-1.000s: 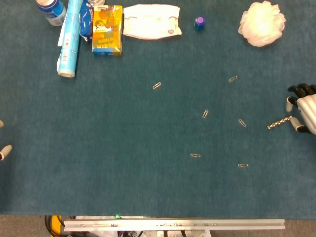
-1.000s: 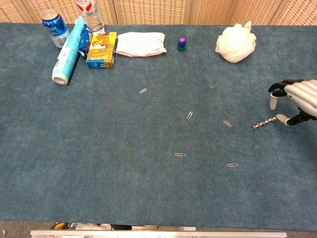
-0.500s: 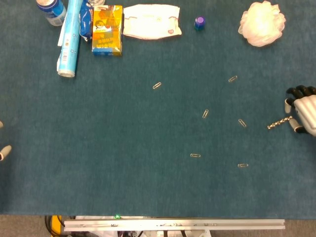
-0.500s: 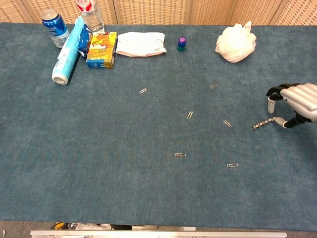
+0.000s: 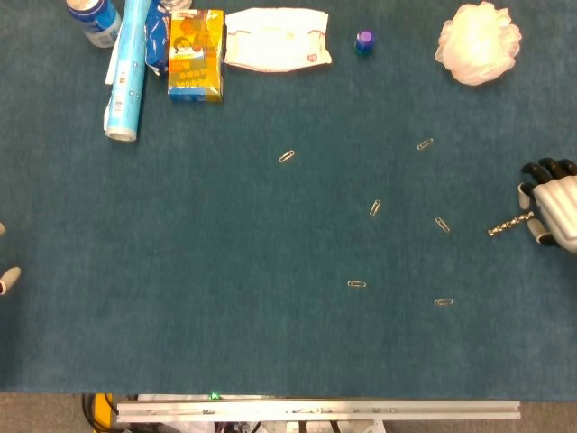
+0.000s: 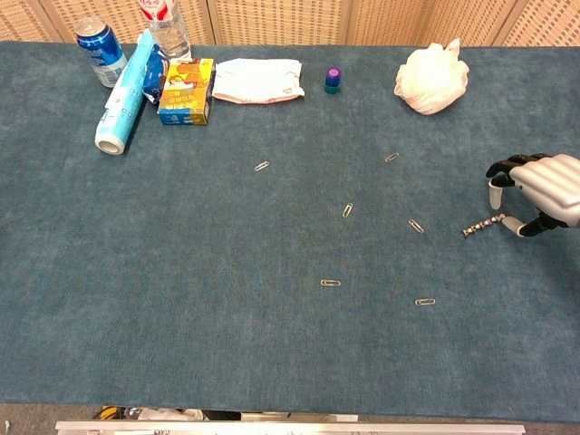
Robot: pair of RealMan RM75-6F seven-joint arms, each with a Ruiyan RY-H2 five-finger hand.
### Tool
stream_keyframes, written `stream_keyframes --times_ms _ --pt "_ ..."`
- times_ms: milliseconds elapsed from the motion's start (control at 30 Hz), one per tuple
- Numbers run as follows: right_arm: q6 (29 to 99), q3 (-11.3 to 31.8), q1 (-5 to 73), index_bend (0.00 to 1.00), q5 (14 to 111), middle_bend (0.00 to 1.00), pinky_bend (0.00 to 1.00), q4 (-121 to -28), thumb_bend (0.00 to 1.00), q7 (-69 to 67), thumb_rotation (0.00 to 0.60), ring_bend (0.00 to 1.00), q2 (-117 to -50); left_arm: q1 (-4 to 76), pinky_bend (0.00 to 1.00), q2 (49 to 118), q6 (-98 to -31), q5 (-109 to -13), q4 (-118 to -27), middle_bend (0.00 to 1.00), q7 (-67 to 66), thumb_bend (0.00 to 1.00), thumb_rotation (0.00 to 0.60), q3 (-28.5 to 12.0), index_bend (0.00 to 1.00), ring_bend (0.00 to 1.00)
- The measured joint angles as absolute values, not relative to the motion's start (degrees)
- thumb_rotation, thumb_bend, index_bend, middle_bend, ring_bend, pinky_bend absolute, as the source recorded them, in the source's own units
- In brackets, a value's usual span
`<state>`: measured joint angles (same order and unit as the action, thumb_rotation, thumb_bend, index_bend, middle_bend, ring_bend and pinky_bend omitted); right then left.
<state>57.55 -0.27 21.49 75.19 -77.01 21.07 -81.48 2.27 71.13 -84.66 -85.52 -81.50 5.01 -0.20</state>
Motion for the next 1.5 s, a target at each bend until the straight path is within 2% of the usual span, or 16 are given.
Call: stream_keyframes --times_ms 1500 --pt "56.57 -0.72 22.1 0.48 73.69 0.21 0.18 -75.14 0.33 24.33 0.6 0.14 -83.52 1.84 0.49 71.77 -84.34 -85.25 -80.35 0.47 6.07 0.07 0.6 -0.16 0.43 0.37"
